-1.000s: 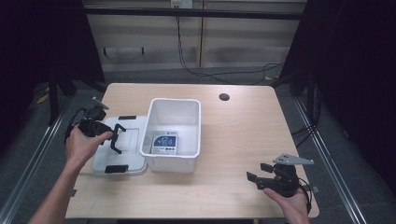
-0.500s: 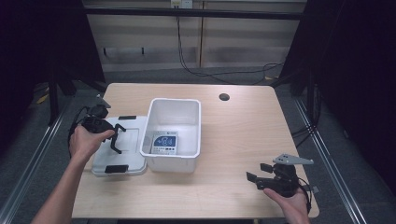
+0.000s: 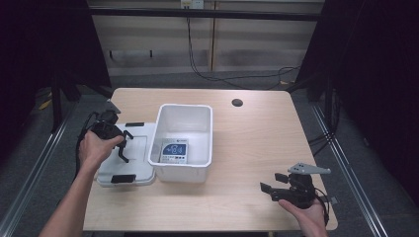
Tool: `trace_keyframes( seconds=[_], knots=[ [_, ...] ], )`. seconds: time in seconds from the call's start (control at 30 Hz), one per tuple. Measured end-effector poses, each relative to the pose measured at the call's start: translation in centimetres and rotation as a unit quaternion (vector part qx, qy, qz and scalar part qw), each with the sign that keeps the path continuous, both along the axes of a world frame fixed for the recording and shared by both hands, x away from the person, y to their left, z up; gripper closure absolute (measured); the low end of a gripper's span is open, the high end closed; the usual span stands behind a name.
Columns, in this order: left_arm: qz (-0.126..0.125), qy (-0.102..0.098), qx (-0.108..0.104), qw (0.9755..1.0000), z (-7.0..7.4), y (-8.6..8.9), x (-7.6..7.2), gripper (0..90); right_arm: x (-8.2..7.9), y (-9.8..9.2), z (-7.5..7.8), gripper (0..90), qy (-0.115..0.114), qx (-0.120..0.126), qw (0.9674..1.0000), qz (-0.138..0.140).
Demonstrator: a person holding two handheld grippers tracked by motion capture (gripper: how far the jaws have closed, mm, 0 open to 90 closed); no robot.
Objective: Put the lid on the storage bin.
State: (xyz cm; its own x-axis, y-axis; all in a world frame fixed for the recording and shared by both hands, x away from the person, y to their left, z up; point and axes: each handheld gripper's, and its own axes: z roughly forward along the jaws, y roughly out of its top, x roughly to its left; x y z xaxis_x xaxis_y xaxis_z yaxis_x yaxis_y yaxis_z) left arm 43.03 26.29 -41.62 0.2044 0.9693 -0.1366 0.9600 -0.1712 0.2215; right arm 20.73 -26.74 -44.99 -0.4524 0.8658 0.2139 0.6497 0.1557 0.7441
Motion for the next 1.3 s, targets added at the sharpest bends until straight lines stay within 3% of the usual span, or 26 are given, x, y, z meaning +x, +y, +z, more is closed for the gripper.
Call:
trace_keyframes(
  seconds=[0.37, 0.63, 0.9, 1.3],
  knots=[
    [0.016, 0.007, 0.003, 0.9998, -0.1, -0.7, 0.2, 81.2, 0.0, 0.0, 0.0, 27.6, 0.001, 0.0, 1.0, -0.001],
    [0.016, 0.009, 0.032, 0.9993, 0.2, -2.1, 0.3, 83.1, 0.0, 0.0, 0.0, 27.0, 0.004, 0.002, 1.0, 0.002],
    [0.023, 0.018, 0.044, 0.9986, 0.6, -2.2, 0.3, 85.0, 0.1, 0.1, -0.1, 26.9, 0.005, 0.002, 1.0, 0.005],
    [0.012, 0.017, 0.036, 0.9992, 2.0, -1.3, -0.1, 85.0, 0.1, 0.1, -0.1, 26.9, 0.008, 0.0, 1.0, 0.003]
  ],
)
